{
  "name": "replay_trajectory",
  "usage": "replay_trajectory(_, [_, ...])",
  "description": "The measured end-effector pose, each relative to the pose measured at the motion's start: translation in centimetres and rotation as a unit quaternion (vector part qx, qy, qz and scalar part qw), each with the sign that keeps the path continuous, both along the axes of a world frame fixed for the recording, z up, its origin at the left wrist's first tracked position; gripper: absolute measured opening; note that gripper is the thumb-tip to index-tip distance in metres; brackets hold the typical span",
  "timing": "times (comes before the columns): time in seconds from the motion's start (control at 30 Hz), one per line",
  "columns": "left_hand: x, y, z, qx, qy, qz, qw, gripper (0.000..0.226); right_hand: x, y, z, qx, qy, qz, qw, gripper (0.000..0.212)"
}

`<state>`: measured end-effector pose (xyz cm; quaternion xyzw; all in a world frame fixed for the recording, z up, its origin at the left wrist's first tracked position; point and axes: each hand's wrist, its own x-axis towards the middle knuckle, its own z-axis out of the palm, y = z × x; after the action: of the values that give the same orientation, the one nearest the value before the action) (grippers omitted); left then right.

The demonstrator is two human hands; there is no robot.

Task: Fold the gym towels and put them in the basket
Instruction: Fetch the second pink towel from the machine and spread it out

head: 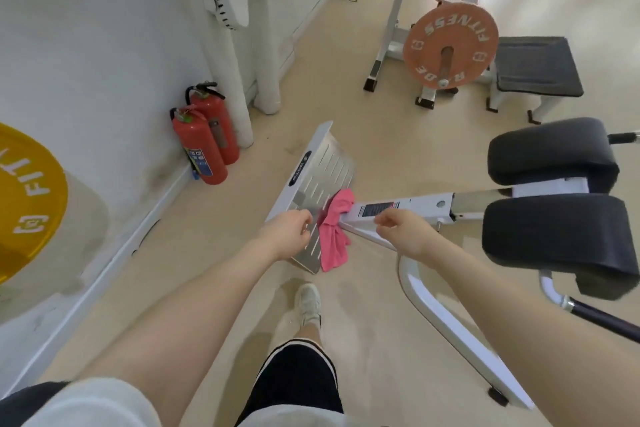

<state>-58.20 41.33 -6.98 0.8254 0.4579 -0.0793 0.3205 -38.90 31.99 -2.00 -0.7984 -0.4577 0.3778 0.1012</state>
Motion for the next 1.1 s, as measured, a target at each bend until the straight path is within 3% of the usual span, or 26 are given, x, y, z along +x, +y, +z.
replay_trajectory(0.1, [3.2,7.2,-1.7,-0.035,0.016,0.015,0.999,0.032,3.5,7.6,-1.5,-0.037,-0.004,-0.007,0.999,0.031])
replay_trajectory(0.2, [5.8,12.7,-3.5,-0.079,0.028,0.046,0.995,0.034,6.4,14.5,-3.9,-0.072,-0.014,0.042,0.996,0.009])
replay_trajectory(0.33, [8.9,18.5,-8.3,-0.134,0.018,0.106,0.985,0.033,9.3,22.0,-8.7,-0.103,-0.040,0.114,0.987,0.030])
replay_trajectory(0.43, [10.7,21.8,-14.0,-0.149,0.024,0.131,0.980,0.043,10.9,25.7,-14.8,-0.131,-0.050,0.155,0.978,0.025])
replay_trajectory(0.57, [11.8,25.2,-23.0,-0.144,0.049,0.158,0.976,0.053,12.2,28.6,-25.6,-0.183,-0.061,0.173,0.966,0.033])
replay_trajectory(0.83, [12.4,28.9,-41.9,-0.024,0.132,0.164,0.977,0.070,13.0,33.3,-49.1,-0.115,-0.076,0.245,0.960,0.035])
replay_trajectory(0.9, [12.3,28.9,-45.3,0.068,0.108,0.165,0.978,0.073,12.5,33.8,-54.9,-0.114,-0.095,0.278,0.949,0.036])
replay_trajectory(0.97, [12.0,28.7,-47.4,0.165,0.077,0.173,0.968,0.066,11.9,33.8,-59.9,-0.136,-0.125,0.312,0.932,0.037])
replay_trajectory(1.1, [11.7,28.6,-48.8,0.245,0.053,0.175,0.952,0.062,10.9,32.7,-66.6,-0.101,-0.250,0.381,0.884,0.027])
